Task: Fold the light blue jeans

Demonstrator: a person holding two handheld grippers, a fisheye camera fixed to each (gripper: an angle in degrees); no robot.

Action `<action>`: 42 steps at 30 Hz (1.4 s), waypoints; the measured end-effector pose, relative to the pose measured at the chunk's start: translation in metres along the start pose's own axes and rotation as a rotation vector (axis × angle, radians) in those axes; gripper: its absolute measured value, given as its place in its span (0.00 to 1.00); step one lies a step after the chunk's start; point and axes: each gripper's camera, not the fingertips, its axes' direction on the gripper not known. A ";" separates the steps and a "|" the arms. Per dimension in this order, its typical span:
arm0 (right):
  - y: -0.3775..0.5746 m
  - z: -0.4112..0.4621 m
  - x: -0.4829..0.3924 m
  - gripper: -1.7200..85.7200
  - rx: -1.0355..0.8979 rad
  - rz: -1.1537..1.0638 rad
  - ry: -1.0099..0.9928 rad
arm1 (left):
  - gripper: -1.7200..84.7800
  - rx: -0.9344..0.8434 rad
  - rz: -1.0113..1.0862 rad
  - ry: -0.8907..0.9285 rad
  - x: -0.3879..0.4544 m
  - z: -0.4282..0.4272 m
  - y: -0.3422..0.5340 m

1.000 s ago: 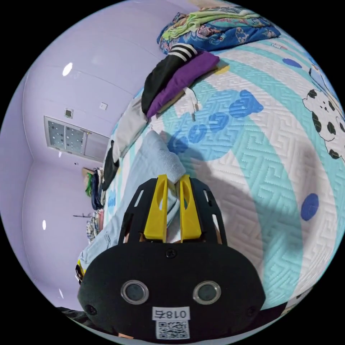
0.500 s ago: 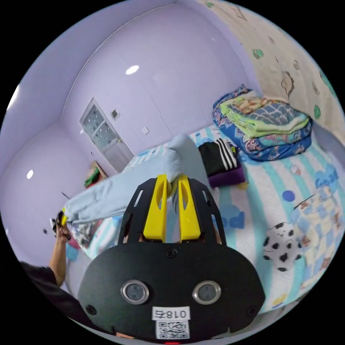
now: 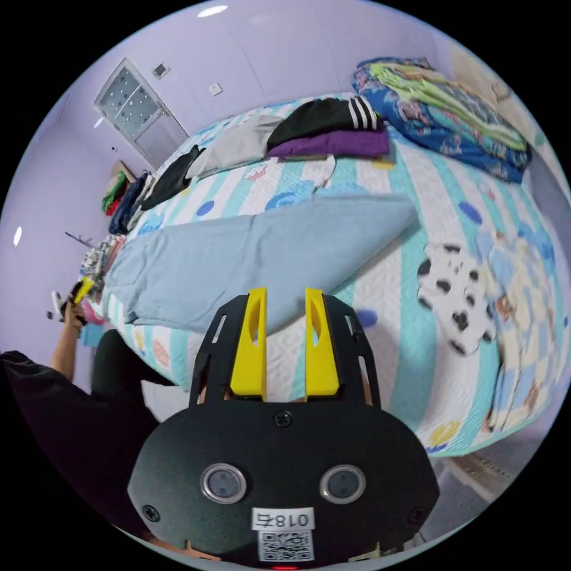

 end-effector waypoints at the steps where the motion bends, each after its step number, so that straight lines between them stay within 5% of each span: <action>1: -0.018 0.005 -0.006 0.13 0.026 -0.007 0.074 | 0.17 -0.019 0.031 -0.010 0.009 0.008 -0.009; 10: -0.103 0.066 0.003 0.15 -0.042 0.035 0.427 | 0.20 -0.288 0.313 -0.305 0.105 0.160 -0.094; 14: -0.098 0.096 0.019 0.14 -0.158 0.045 0.397 | 0.18 -0.359 0.387 -0.476 0.124 0.192 -0.081; 16: -0.094 0.094 0.021 0.06 -0.144 0.063 0.373 | 0.13 -0.313 0.388 -0.566 0.132 0.185 -0.076; 25: -0.023 0.016 0.047 0.01 0.140 0.167 0.222 | 0.01 -0.007 0.347 -0.404 0.143 0.088 -0.038; 32: 0.124 -0.067 0.072 0.01 0.398 0.265 -0.048 | 0.01 0.319 0.247 -0.077 0.100 -0.048 0.055; 42: 0.298 -0.055 0.108 0.01 0.182 0.457 -0.092 | 0.01 0.167 -0.040 0.023 0.006 -0.081 0.168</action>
